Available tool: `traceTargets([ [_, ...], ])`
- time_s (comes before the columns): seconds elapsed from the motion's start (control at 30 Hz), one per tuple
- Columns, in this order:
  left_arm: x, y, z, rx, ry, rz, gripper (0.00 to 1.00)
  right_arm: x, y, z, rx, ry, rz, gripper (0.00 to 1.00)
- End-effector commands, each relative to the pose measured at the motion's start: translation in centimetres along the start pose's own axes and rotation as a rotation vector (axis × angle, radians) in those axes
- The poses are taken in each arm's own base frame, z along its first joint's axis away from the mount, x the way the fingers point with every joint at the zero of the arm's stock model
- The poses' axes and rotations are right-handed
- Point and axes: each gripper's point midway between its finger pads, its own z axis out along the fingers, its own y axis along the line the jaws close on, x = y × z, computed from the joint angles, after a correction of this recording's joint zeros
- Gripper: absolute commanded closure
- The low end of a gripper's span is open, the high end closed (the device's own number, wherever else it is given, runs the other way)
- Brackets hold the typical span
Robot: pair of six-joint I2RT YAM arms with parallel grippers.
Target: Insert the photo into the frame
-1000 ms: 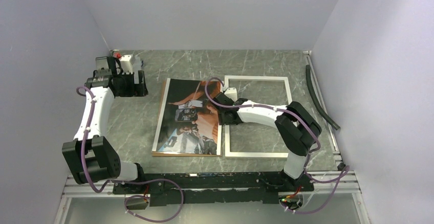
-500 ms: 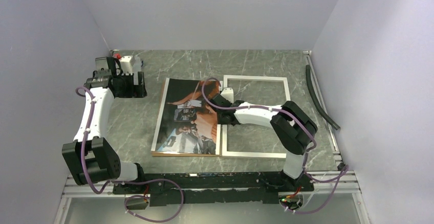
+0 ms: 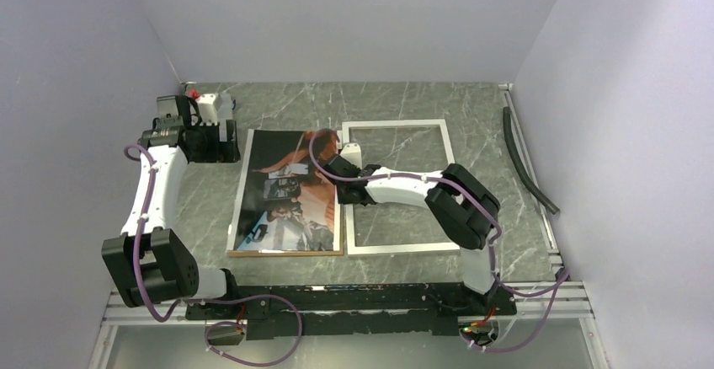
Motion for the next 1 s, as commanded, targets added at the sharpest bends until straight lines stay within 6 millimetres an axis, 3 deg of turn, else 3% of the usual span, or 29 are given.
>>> traceTargets([
  [0.0, -0.3, -0.2, -1.1, 0.006, -0.036, 0.029, 0.05, 2.4, 2.1, -0.2, -0.069, 0.111, -0.030, 0.77],
  [0.07, -0.2, -0.6, -1.1, 0.025, -0.033, 0.033, 0.05, 0.5, 2.6, -1.9, -0.087, 0.082, -0.007, 0.81],
  [0.27, -0.8, -2.2, -2.1, 0.111, -0.047, 0.051, 0.05, -7.1, 3.8, -9.5, -0.169, -0.047, 0.081, 0.90],
  [0.53, -1.3, -6.0, -4.4, 0.293, -0.111, 0.030, 0.05, -13.2, 7.1, -19.3, -0.471, -0.099, 0.216, 0.95],
  [0.77, -2.0, -10.6, -7.1, 0.517, -0.165, 0.027, 0.05, -16.5, 9.2, -25.9, -0.721, -0.111, 0.304, 0.95],
  [0.97, -3.9, -13.8, -8.4, 0.576, -0.227, 0.090, 0.05, -17.6, 8.4, -27.9, -0.839, -0.092, 0.418, 0.96],
])
